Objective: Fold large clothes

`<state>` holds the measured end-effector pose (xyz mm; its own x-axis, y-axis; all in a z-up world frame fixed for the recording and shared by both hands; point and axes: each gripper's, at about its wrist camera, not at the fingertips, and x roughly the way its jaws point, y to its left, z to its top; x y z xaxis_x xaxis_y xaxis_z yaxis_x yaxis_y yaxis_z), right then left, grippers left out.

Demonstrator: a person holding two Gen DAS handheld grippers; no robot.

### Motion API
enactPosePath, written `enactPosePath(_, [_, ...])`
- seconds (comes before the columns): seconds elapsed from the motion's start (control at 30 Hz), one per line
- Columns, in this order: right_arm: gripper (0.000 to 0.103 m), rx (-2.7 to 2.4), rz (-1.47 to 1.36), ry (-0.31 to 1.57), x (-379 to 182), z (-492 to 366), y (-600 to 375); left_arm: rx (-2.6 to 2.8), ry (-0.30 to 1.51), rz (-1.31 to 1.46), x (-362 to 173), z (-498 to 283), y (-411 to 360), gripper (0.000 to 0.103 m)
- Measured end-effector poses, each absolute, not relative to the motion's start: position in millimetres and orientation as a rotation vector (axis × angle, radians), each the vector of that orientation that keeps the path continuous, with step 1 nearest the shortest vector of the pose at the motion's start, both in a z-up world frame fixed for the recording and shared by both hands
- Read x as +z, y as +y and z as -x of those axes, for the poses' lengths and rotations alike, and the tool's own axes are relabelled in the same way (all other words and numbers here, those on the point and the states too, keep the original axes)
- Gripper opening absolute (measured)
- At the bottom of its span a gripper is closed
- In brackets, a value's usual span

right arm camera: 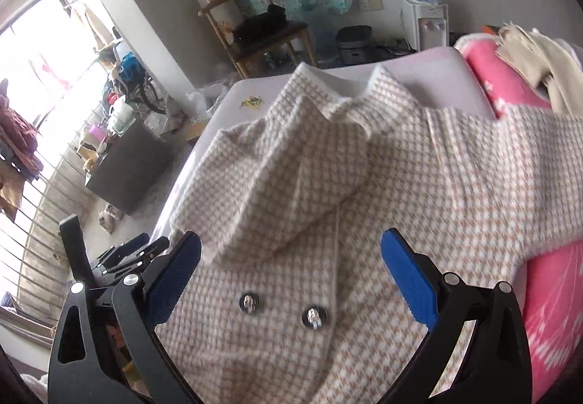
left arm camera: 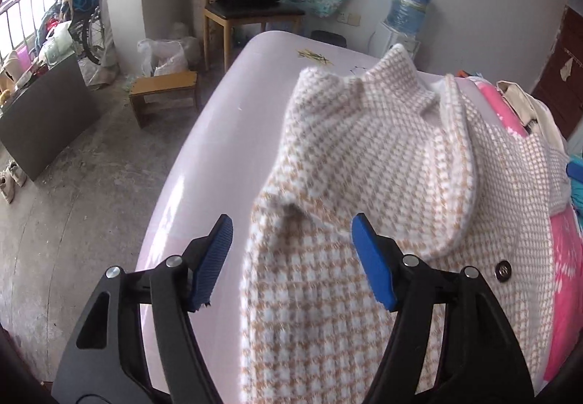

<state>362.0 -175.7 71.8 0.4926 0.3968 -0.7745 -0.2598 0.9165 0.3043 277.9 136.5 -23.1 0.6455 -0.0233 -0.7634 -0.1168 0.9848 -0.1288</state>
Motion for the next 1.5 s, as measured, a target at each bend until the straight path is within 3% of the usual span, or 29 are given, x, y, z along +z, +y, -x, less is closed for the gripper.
enactPosePath(0.1, [0.097,0.335,-0.022,0.972,66,-420,-133,0.115,0.898,0.152,-35,-302,134,0.052])
enactPosePath(0.27, [0.097,0.169,0.173,1.034,27,-503,-90,0.134,0.920,0.159,-52,-308,133,0.050])
enactPosePath(0.3, [0.095,0.139,0.210,1.050,19,-511,-89,0.137,0.915,0.155,-52,-308,131,0.050])
enactPosePath(0.37, [0.083,0.098,0.241,1.091,7,-515,-98,0.135,0.911,0.153,-53,-308,130,0.050])
enactPosePath(0.63, [0.078,0.035,0.073,1.076,37,-393,-217,0.101,0.899,0.168,-59,-302,134,0.050])
enactPosePath(0.8, [0.078,0.071,-0.122,1.227,8,-311,-281,0.098,0.888,0.184,-59,-301,135,0.051])
enactPosePath(0.9, [0.078,0.103,-0.245,1.227,3,-285,-300,0.097,0.881,0.198,-60,-300,137,0.051])
enactPosePath(1.2, [0.078,0.218,-0.542,1.175,-2,-343,-310,0.115,0.855,0.239,-61,-296,145,0.051])
enactPosePath(1.5, [0.078,0.174,-0.587,1.308,-47,-405,-297,0.120,0.836,0.257,-61,-295,147,0.051])
